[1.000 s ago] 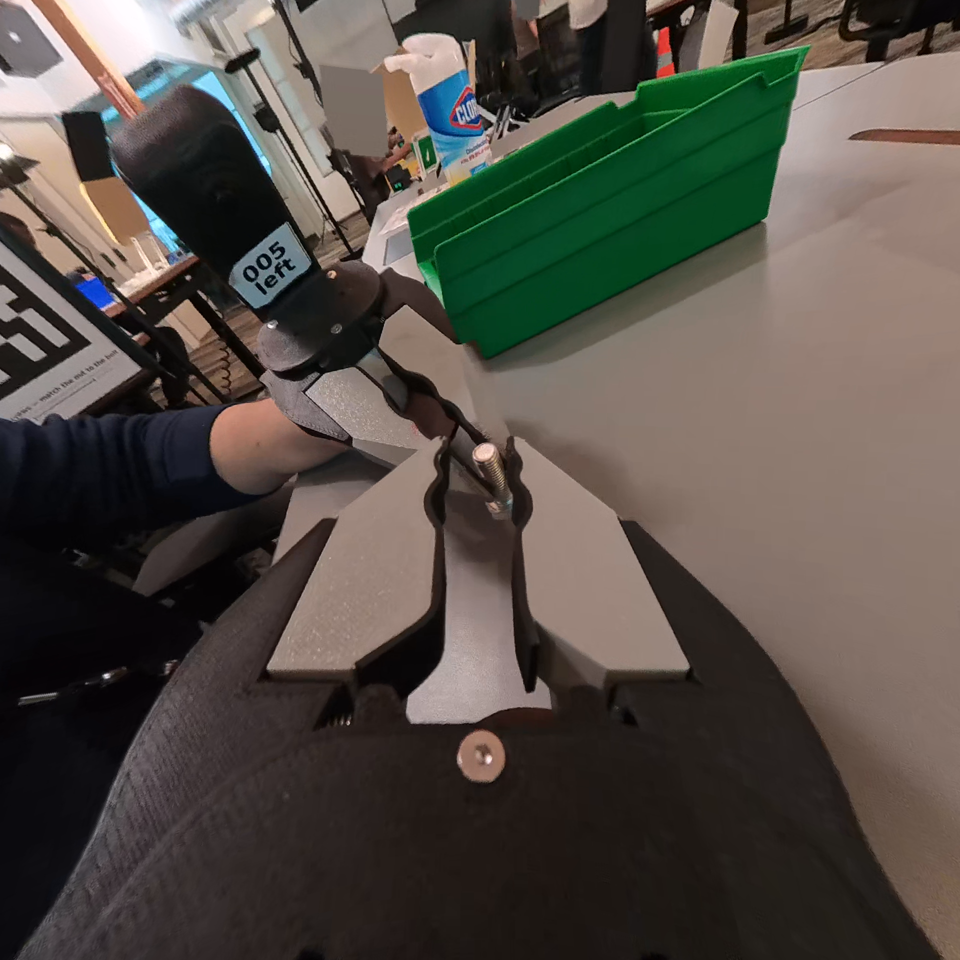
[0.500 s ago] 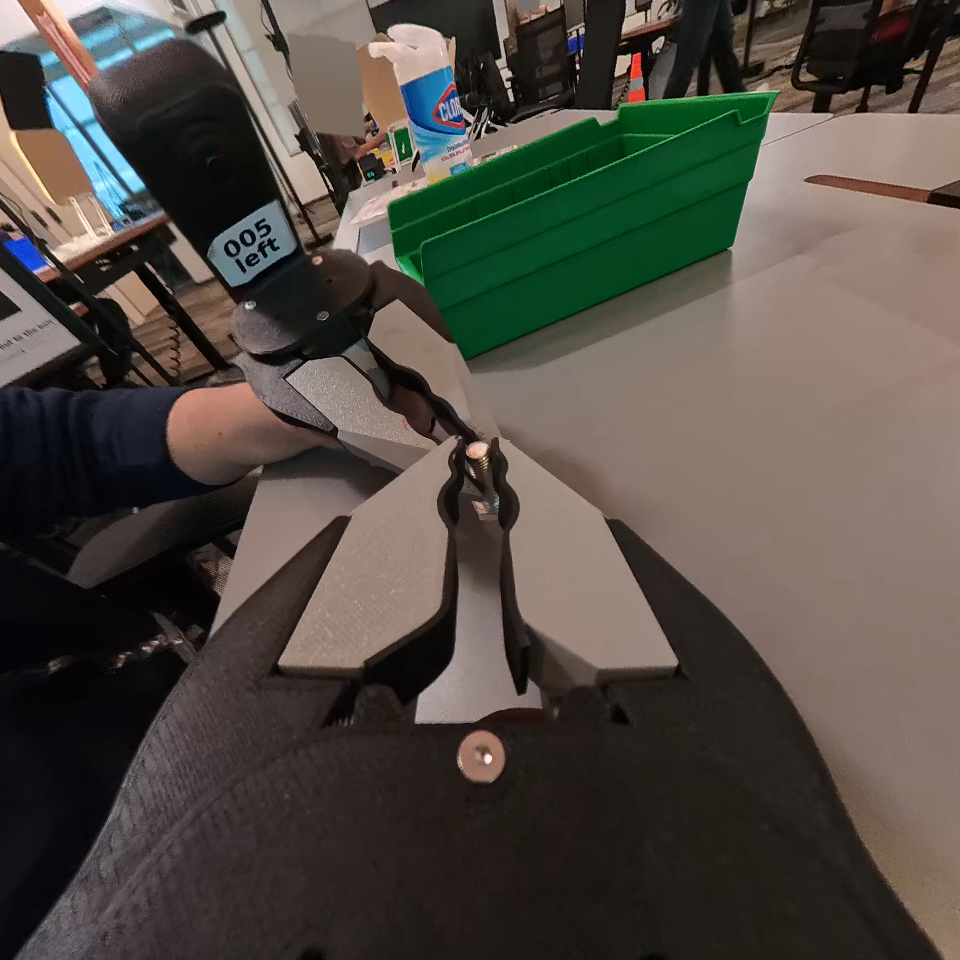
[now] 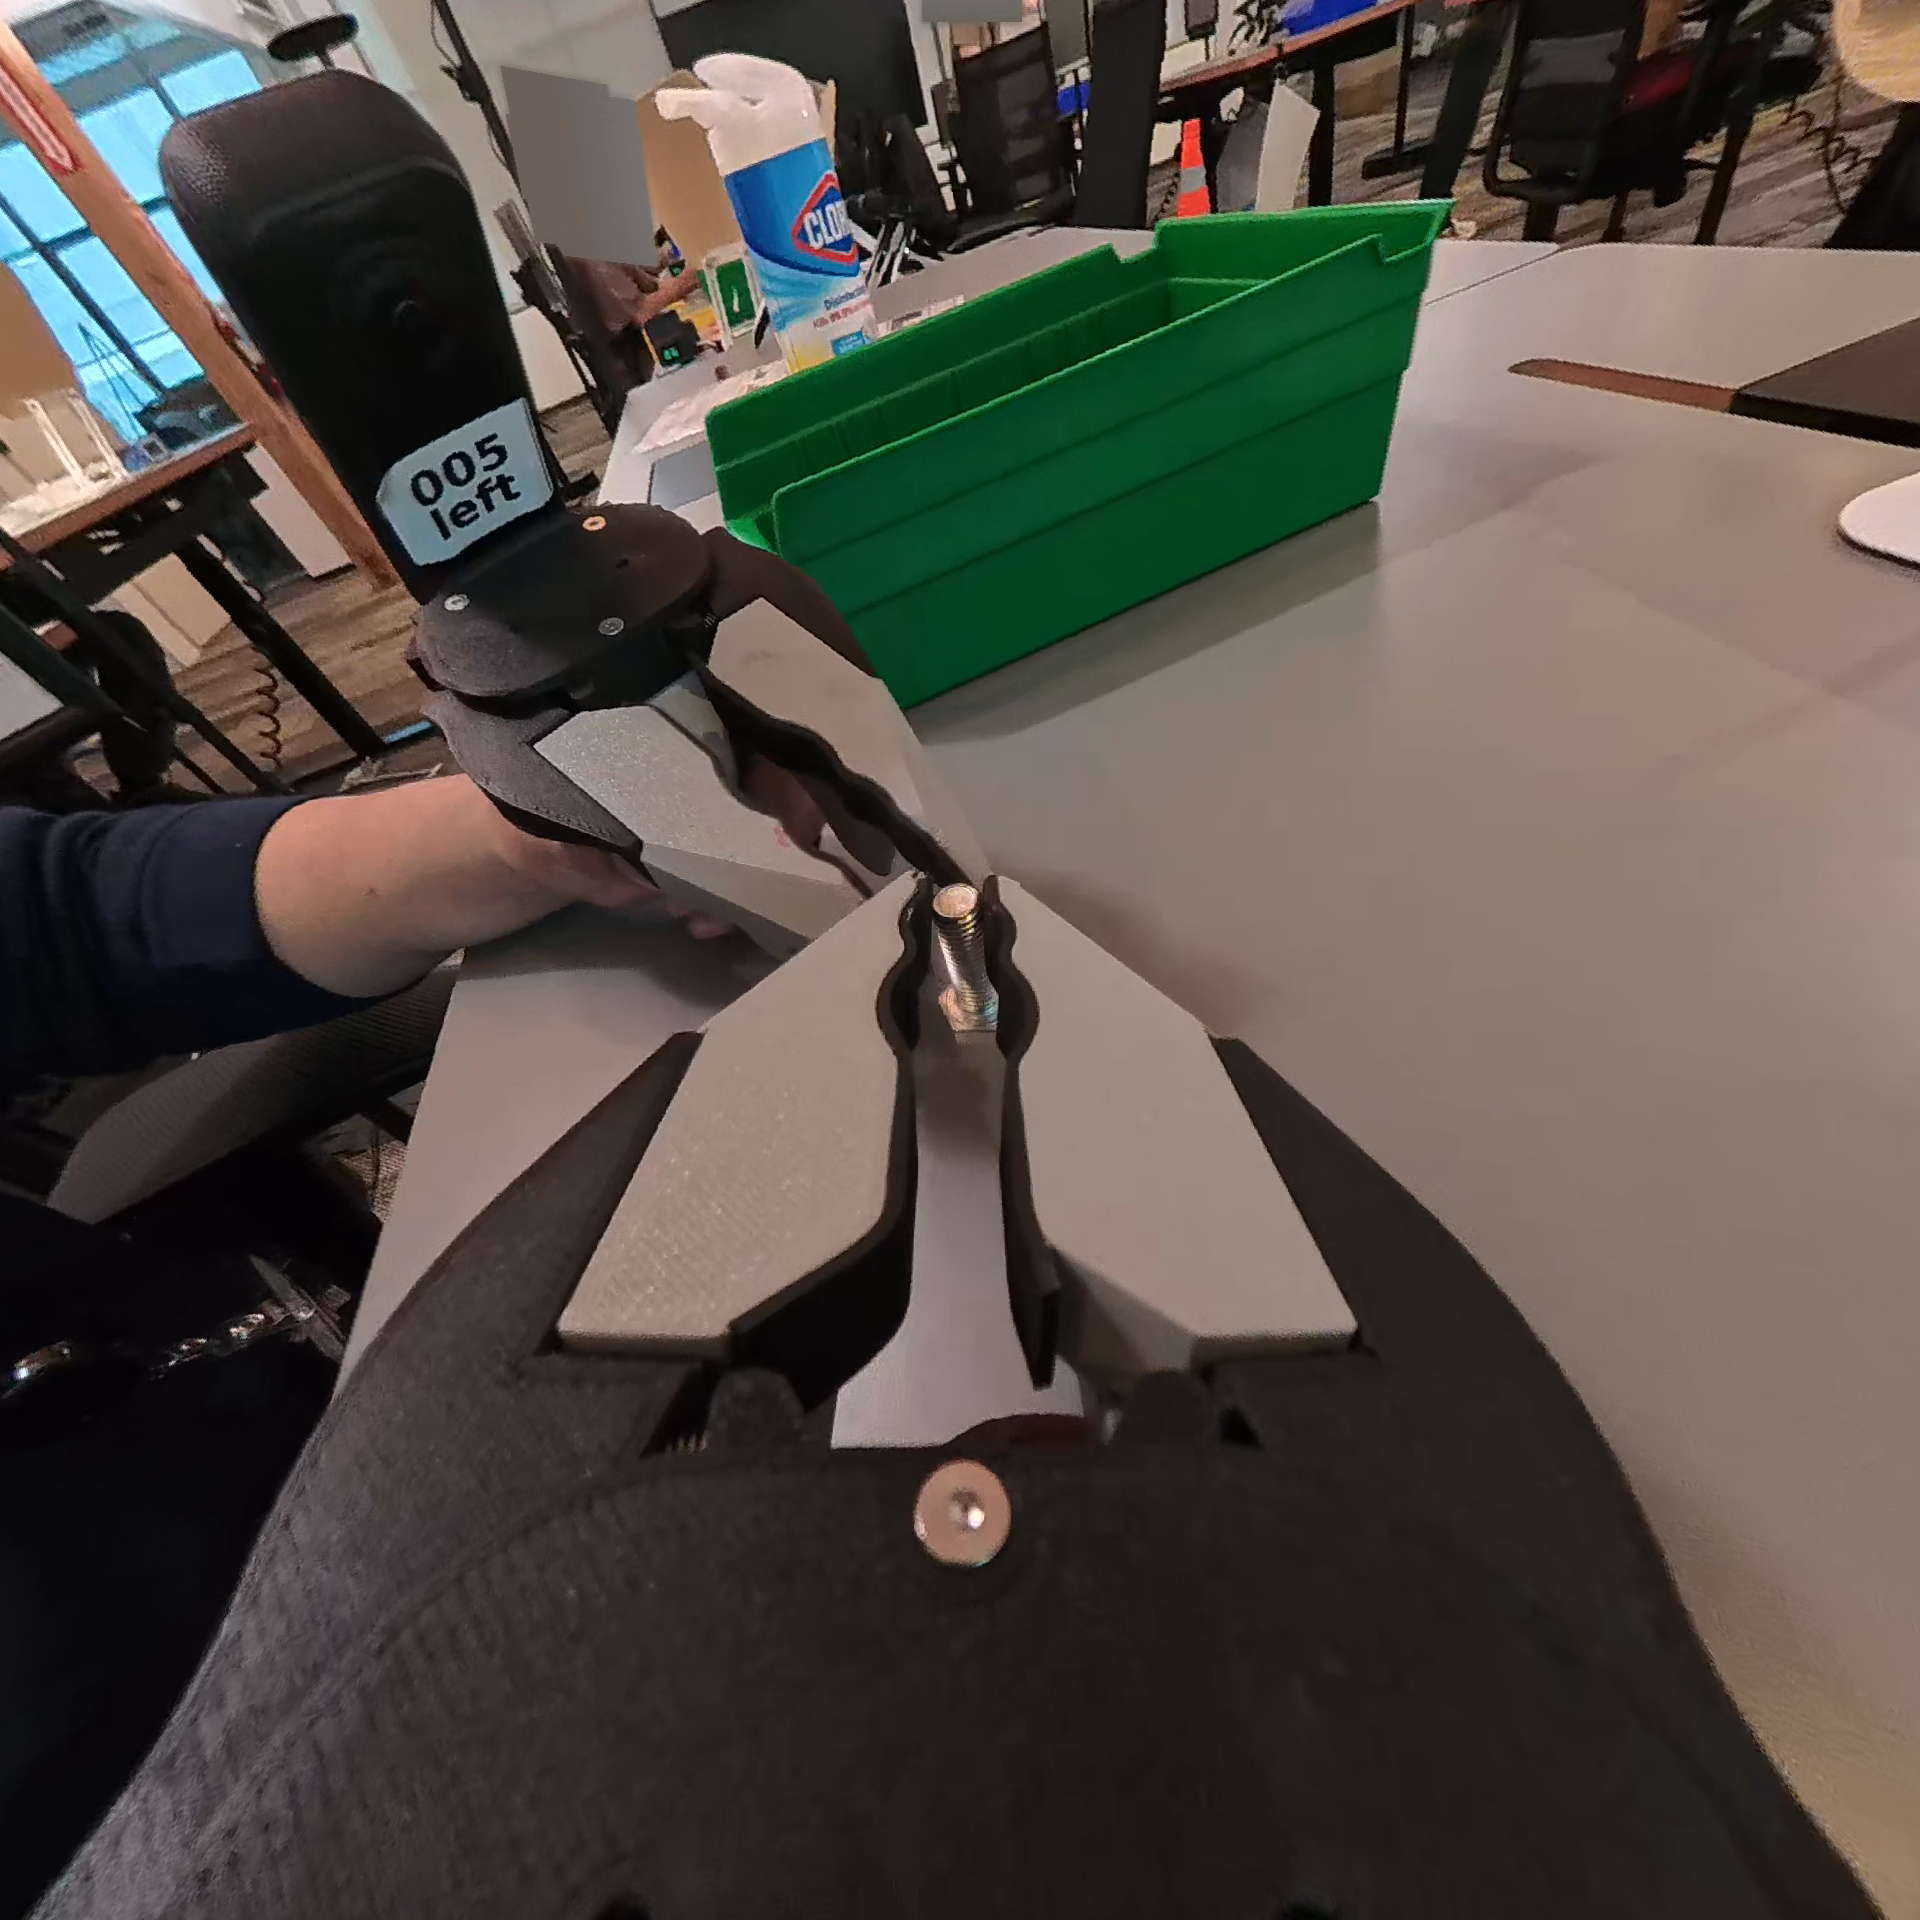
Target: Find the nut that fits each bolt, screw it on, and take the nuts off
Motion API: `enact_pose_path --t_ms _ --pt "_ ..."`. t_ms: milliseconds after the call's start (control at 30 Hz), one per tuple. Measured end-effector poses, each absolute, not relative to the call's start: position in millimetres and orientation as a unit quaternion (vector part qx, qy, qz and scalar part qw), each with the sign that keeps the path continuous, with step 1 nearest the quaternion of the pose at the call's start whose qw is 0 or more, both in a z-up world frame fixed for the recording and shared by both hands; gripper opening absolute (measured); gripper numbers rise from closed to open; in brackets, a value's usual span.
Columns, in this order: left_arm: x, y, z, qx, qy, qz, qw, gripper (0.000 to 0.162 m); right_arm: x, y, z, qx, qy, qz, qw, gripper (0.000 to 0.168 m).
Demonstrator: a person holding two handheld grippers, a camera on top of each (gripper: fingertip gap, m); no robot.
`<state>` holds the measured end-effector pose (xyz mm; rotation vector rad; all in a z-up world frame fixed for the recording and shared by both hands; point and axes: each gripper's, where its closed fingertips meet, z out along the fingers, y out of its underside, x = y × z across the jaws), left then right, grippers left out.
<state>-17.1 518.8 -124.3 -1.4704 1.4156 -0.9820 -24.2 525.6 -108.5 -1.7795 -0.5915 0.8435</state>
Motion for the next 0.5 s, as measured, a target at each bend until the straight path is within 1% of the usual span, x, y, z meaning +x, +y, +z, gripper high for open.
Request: enact_pose_path --t_ms 100,200,300,500 --pt "-18.0 524.5 -125.6 -0.601 0.556 -0.389 0.422 0.027 -16.5 530.4 -110.7 -0.750 -0.240 0.330 0.520 0.007" --pt "-20.0 530.7 -125.1 -0.610 0.545 -0.385 0.428 0.032 -2.6 538.0 -117.1 -0.768 -0.241 0.284 0.521 0.007" --pt "-21.7 535.5 -125.0 -0.617 0.536 -0.382 0.430 0.032 12.5 546.1 -123.9 -0.784 -0.244 0.231 0.521 0.007" --pt "-22.4 537.7 -126.3 -0.621 0.536 -0.373 0.432 0.031 19.5 550.8 -137.8 -0.805 -0.245 0.215 0.495 0.007"
